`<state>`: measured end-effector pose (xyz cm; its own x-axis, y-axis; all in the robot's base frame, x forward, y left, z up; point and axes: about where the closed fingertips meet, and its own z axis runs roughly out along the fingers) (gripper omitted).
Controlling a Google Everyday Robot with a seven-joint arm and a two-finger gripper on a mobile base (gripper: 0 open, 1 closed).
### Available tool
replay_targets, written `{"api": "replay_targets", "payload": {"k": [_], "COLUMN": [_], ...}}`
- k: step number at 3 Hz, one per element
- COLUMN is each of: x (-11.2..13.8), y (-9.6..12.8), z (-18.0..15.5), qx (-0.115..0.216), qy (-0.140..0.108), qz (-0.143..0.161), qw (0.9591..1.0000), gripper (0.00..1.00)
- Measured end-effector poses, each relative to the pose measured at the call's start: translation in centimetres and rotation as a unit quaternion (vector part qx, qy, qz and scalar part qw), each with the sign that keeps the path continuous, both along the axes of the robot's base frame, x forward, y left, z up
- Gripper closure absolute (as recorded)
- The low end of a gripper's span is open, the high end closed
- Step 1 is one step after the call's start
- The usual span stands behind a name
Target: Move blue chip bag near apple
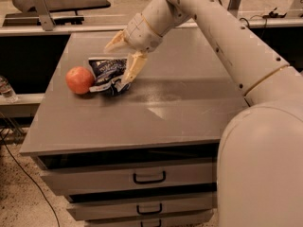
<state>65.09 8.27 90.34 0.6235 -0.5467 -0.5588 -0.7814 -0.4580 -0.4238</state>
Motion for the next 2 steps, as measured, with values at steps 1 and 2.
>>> {"api": "replay_targets", "payload": {"k": [1, 2], "x": [0.4, 2.1], "y": [-1.1, -4.0], "z": [1.2, 4.2], "qx": [0.001, 0.027], "qy": [-0.013, -0.031], "qz": [-0.016, -0.068], "qw": [0.9998, 0.9969], "gripper": [0.0, 0.0]}}
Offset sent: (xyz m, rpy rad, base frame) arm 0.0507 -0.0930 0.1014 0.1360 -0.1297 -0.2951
